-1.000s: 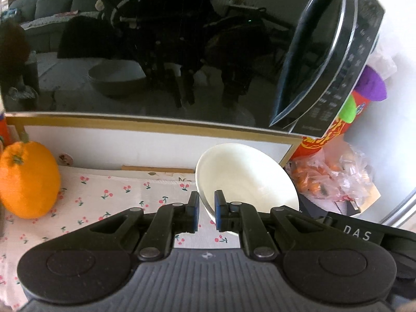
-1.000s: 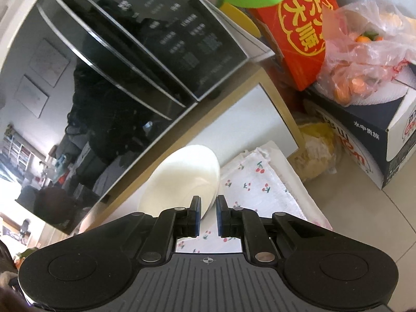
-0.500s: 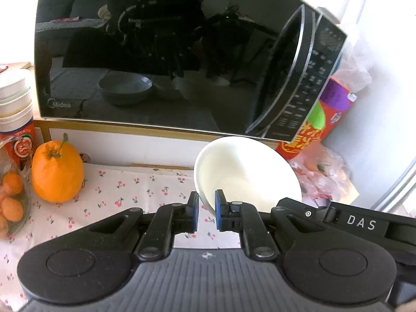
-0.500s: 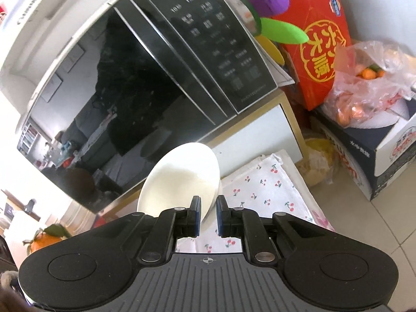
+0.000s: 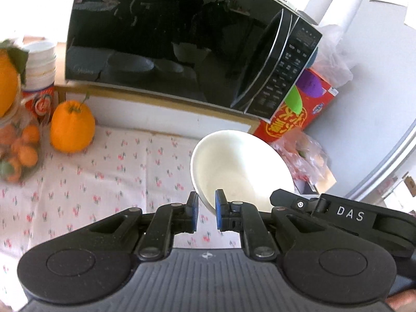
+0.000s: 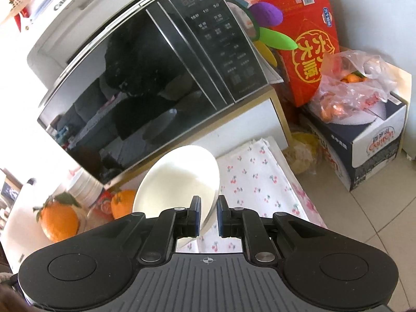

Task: Organize plates and bowls
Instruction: 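Carry the small white bowl over and lower it into the cream bowl with both grippers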

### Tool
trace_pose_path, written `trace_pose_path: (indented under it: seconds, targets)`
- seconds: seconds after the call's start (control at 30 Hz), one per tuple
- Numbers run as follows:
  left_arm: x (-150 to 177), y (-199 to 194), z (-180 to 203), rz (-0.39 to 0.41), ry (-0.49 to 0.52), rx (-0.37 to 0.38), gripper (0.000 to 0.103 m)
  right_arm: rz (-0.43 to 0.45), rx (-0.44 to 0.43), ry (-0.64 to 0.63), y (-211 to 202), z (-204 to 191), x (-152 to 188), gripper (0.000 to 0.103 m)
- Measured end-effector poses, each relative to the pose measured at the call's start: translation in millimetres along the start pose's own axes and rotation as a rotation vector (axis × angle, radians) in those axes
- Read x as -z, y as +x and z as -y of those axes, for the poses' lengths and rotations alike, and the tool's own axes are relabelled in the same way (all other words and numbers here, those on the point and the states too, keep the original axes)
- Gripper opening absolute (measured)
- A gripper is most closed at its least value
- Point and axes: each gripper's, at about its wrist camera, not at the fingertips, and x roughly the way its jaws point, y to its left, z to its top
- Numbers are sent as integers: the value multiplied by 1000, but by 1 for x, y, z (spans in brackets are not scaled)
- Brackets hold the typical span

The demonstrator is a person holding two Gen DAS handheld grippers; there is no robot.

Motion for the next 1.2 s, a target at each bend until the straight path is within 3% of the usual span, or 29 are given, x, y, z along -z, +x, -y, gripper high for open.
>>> trace_pose_path:
  seconds: [0.43,0.73,1.2]
  targets:
    - [48,-29,-13,-22,-21,26,12,-72,29,-71,-31,-2,48,13]
    - [75,-43,-26,-19,6,49,12,-140,11,-34,-35,8,82,14]
    - [102,-40,-36,-67,42,76,13,-227,93,-195,-42,0,111,16]
